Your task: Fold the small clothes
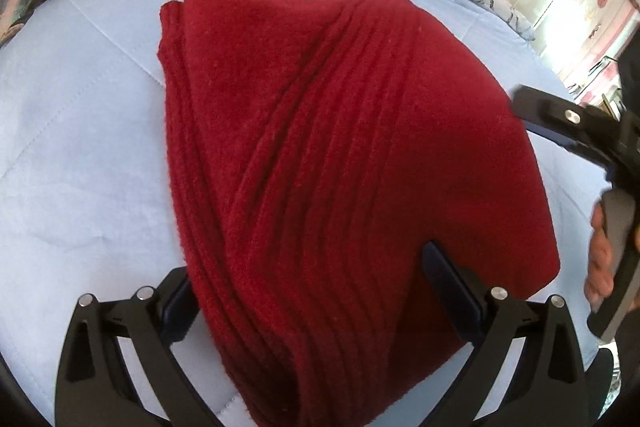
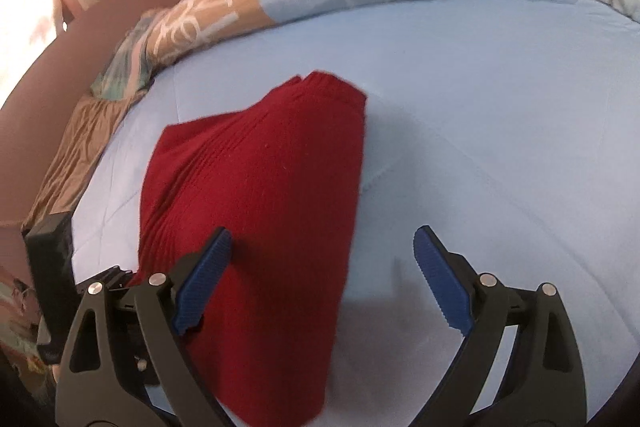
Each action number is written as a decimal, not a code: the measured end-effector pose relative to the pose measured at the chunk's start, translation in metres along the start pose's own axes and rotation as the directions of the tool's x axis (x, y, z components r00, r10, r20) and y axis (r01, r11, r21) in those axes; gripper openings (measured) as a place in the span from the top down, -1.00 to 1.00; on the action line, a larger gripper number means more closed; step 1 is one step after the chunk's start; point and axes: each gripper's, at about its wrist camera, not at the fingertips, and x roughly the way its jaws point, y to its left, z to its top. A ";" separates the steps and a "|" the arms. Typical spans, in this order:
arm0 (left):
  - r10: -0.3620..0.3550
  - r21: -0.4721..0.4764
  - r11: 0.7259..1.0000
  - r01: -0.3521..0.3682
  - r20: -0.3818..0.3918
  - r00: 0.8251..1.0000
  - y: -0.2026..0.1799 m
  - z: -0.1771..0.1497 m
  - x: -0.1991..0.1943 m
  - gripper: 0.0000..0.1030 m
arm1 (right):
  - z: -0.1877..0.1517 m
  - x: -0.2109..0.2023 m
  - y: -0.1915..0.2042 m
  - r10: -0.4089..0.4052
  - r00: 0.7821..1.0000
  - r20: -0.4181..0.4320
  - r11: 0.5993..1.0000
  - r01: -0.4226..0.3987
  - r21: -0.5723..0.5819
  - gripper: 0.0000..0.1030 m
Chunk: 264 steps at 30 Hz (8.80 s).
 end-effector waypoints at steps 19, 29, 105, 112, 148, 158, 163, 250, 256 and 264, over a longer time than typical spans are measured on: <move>0.049 0.041 0.998 -0.048 -0.016 0.999 -0.016 0.007 0.011 -0.97 | -0.025 0.043 0.006 0.131 0.980 -0.152 0.990 -0.120 0.077 -0.92; 0.060 0.059 0.996 -0.061 0.019 0.998 -0.024 0.007 0.005 -0.39 | -0.023 0.038 0.022 0.057 0.991 -0.122 0.995 -0.066 -0.069 0.06; 0.112 0.191 0.970 -0.152 0.208 0.972 -0.211 -0.108 -0.089 -0.72 | -0.214 -0.214 -0.075 -0.259 0.946 0.195 0.930 0.299 -0.215 -0.89; 0.240 0.316 0.899 -0.302 0.220 0.946 -0.213 -0.123 -0.058 -0.81 | -0.235 -0.176 -0.082 -0.383 0.918 0.099 0.867 0.394 -0.304 -0.91; 0.260 0.033 0.946 -0.322 0.514 0.817 -0.188 -0.168 -0.190 -0.96 | -0.256 -0.222 -0.012 -0.283 0.864 0.416 0.948 0.317 -0.013 -0.94; 0.301 -0.038 0.943 -0.331 0.525 0.796 -0.183 -0.198 -0.195 -0.96 | -0.278 -0.229 0.001 -0.340 0.846 0.412 0.928 0.374 -0.002 -0.94; 0.324 -0.022 0.930 -0.368 0.522 0.789 -0.186 -0.204 -0.196 -0.96 | -0.275 -0.241 0.011 -0.339 0.830 0.443 0.926 0.379 -0.001 -0.94; 0.352 -0.048 0.918 -0.393 0.552 0.756 -0.195 -0.210 -0.206 -0.96 | -0.268 -0.261 0.032 -0.359 0.781 0.511 0.911 0.412 0.009 -0.93; 0.341 -0.049 0.924 -0.379 0.550 0.762 -0.194 -0.212 -0.208 -0.96 | -0.268 -0.261 0.031 -0.358 0.781 0.512 0.911 0.412 0.009 -0.94; 0.339 -0.059 0.929 -0.366 0.537 0.772 -0.190 -0.207 -0.210 -0.96 | -0.267 -0.262 0.031 -0.360 0.780 0.511 0.911 0.413 0.011 -0.93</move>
